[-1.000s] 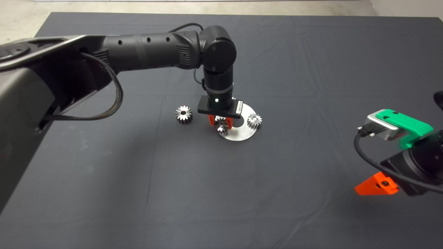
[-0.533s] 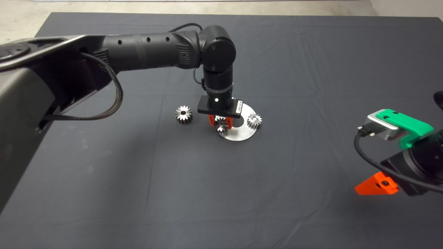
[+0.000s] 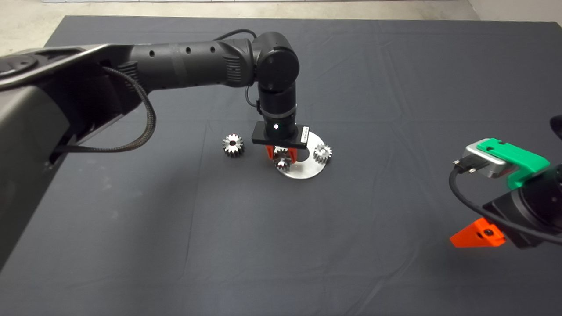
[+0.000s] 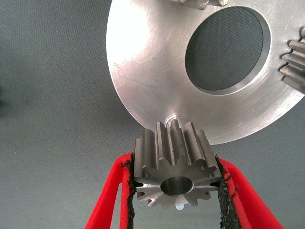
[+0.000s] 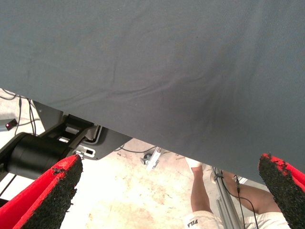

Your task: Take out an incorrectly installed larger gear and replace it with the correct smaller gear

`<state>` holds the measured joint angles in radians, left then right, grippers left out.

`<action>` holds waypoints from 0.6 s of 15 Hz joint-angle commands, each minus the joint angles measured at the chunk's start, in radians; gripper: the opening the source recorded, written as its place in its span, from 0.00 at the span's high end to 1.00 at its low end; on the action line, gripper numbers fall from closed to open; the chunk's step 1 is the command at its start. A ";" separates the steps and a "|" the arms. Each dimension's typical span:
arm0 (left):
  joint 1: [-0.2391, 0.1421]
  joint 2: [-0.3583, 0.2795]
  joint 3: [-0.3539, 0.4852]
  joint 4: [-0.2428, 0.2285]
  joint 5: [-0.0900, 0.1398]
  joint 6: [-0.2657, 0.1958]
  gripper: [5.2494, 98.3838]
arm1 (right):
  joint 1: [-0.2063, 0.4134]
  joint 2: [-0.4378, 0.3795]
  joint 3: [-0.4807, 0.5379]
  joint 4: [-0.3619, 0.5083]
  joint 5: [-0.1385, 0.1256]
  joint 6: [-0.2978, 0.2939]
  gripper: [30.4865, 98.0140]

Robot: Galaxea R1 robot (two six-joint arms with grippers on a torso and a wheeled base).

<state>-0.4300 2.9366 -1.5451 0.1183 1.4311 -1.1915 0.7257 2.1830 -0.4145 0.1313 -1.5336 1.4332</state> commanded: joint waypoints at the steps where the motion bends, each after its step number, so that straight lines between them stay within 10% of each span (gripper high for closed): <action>1: -0.018 0.005 -0.001 -0.023 -0.032 -0.008 0.70 | 0.015 0.001 0.005 0.031 -0.108 0.000 0.00; 9: -0.016 0.005 -0.001 -0.042 -0.061 -0.011 0.70 | 0.015 -0.002 0.005 0.033 -0.108 0.000 0.00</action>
<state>-0.4296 2.9366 -1.5451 0.0985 1.3777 -1.1968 0.7257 2.1830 -0.4145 0.1313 -1.5336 1.4332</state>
